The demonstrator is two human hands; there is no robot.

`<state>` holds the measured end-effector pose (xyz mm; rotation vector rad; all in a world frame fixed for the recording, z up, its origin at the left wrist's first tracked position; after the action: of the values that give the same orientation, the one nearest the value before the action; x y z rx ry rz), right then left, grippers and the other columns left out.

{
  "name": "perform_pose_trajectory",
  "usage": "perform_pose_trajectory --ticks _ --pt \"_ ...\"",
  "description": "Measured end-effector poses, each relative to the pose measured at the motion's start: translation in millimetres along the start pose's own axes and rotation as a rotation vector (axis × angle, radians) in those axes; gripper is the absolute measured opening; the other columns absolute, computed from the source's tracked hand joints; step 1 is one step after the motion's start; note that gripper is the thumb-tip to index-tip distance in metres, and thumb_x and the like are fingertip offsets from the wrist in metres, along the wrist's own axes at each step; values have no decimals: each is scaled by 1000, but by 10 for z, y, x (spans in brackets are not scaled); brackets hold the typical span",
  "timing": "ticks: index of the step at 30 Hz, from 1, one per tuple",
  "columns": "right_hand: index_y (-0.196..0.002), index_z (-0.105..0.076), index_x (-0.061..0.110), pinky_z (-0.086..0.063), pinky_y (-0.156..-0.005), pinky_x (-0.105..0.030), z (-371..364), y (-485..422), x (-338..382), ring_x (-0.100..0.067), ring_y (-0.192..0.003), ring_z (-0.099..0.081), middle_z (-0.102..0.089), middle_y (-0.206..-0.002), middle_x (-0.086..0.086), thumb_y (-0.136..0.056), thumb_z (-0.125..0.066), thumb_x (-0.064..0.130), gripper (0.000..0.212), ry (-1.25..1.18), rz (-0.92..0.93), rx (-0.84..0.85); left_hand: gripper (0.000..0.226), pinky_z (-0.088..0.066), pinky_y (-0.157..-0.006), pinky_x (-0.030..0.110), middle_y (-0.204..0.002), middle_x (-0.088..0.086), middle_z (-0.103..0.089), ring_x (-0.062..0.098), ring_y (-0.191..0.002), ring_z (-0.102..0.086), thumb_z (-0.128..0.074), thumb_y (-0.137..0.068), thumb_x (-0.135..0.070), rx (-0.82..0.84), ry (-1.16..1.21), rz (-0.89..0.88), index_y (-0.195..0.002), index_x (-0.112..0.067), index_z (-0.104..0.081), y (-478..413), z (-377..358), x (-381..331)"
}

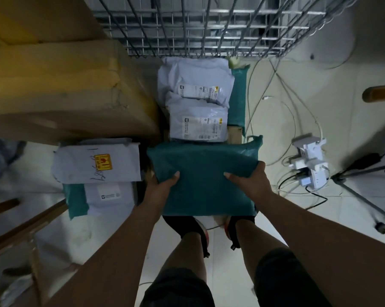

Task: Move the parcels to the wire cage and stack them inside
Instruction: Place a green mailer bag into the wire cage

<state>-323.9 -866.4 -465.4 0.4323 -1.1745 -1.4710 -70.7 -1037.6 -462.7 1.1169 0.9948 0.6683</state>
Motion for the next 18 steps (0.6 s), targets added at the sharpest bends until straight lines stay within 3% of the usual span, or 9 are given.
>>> perform_pose_trajectory --ticks 2,5,8,12,18 --pt "-137 -43 14 -56 -99 -54 143 193 107 -30 -122 -62 -61 -133 -5 -57 -94 56 104 8 33 -15 51 -58 -93 43 -129 -1 -68 22 -106 -67 -80 -90 -37 -54 -10 1 -136 -25 -61 208 54 -59" --pt "-141 -50 18 -57 -98 -52 403 497 315 -29 -119 -65 -64 -131 -4 -48 -88 66 111 -3 71 -20 65 -53 -106 51 -137 0 -65 28 -118 -63 -78 -91 -42 -67 -2 -25 -149 -24 -54 575 100 -217" --pt "-142 -52 22 -54 -103 -53 683 836 616 -32 -123 -62 -63 -133 -5 -50 -87 69 110 -49 120 -22 68 -52 -108 50 -134 -4 -65 25 -120 -63 -80 -88 -47 -92 -22 -115 -147 -25 -55 1042 136 -531" --pt "-142 -54 20 -52 -105 -54 1102 1301 1155 -36 -126 -59 -60 -134 -10 -53 -85 75 109 -93 199 2 58 -55 -103 50 -128 1 -71 26 -113 -68 -84 -83 -48 -130 -22 -184 -129 -18 -66 1767 179 -1097" --pt "-133 -56 28 -54 -102 -53 1870 2197 2215 -34 -122 -61 -60 -131 -8 -51 -87 75 100 -218 361 -18 60 -54 -88 39 -112 -9 -69 22 -108 -66 -86 -79 -51 -202 42 -362 -125 -18 -65 3053 264 -2056"
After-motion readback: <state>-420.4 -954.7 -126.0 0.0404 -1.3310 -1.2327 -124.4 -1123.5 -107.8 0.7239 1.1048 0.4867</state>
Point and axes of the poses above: each hand's wrist, its own y-axis away from the middle knuckle, its own z-axis out of the back of the hand, x = y × z, the point moved 7 cm from there along -y, towards the middle knuckle
